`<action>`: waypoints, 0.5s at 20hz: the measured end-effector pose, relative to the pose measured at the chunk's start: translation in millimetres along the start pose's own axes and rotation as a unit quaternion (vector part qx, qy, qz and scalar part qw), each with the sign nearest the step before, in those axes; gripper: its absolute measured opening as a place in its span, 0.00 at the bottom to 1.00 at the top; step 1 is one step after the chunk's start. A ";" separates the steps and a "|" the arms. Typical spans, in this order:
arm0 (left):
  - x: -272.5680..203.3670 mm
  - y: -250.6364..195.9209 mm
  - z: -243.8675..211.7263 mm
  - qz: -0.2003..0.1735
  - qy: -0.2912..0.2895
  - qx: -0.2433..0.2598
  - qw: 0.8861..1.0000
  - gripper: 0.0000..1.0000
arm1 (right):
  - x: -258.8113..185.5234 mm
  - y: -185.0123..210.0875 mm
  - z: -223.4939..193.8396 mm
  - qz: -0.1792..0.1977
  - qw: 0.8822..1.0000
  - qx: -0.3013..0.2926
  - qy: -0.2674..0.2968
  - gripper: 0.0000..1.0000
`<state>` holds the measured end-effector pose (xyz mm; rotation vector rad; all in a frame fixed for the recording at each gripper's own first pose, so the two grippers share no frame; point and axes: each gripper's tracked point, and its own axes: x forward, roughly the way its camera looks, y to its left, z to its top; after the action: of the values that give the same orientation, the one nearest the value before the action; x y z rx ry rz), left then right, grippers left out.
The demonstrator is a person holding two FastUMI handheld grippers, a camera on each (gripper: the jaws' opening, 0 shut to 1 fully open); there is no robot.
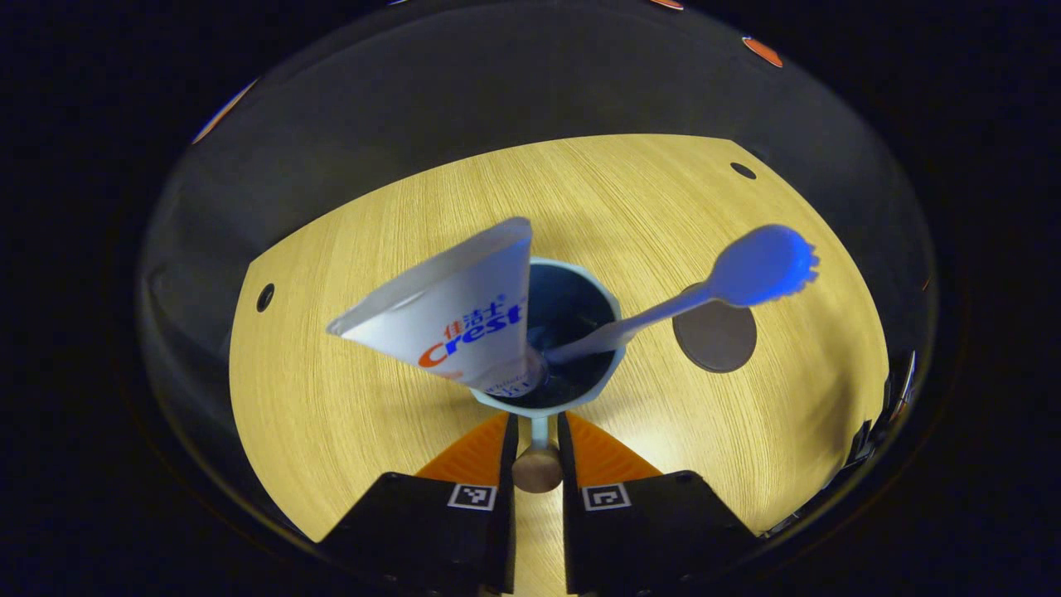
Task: Put the toothbrush and toothpaste on the desktop into the cup, then pick up the cup and place it on the coaster on the desktop.
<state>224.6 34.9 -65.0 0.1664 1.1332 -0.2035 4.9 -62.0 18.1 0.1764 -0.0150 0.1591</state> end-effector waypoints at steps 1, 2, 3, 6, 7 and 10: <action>-2.1 -2.6 12.6 0.000 -0.004 -0.002 1.000 0.23 | -0.3 0.2 -0.5 0.000 1.000 -0.002 0.000 0.95; -3.0 -5.0 25.9 0.002 -0.007 -0.004 1.000 0.23 | -0.7 -1.2 0.2 -0.001 1.000 -0.003 0.000 0.95; -3.8 -7.1 40.3 0.004 -0.011 -0.007 1.000 0.23 | -1.5 -1.7 1.1 -0.002 1.000 -0.003 -0.001 0.95; -20.5 -17.6 74.0 0.008 -0.022 -0.011 1.000 0.23 | -4.8 -4.2 1.1 -0.005 1.000 -0.004 0.000 0.95; -37.3 -24.1 86.9 0.003 -0.026 -0.010 1.000 0.23 | -6.8 -5.6 0.7 -0.005 1.000 -0.005 0.001 0.95; -81.5 -19.7 112.8 0.000 -0.047 -0.001 0.999 0.23 | -11.0 -9.9 0.9 -0.010 1.000 -0.004 0.003 0.95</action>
<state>285.7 -4.3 55.3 0.1539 1.0405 -0.2093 -4.4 -73.6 16.9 0.1672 -0.0080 0.1387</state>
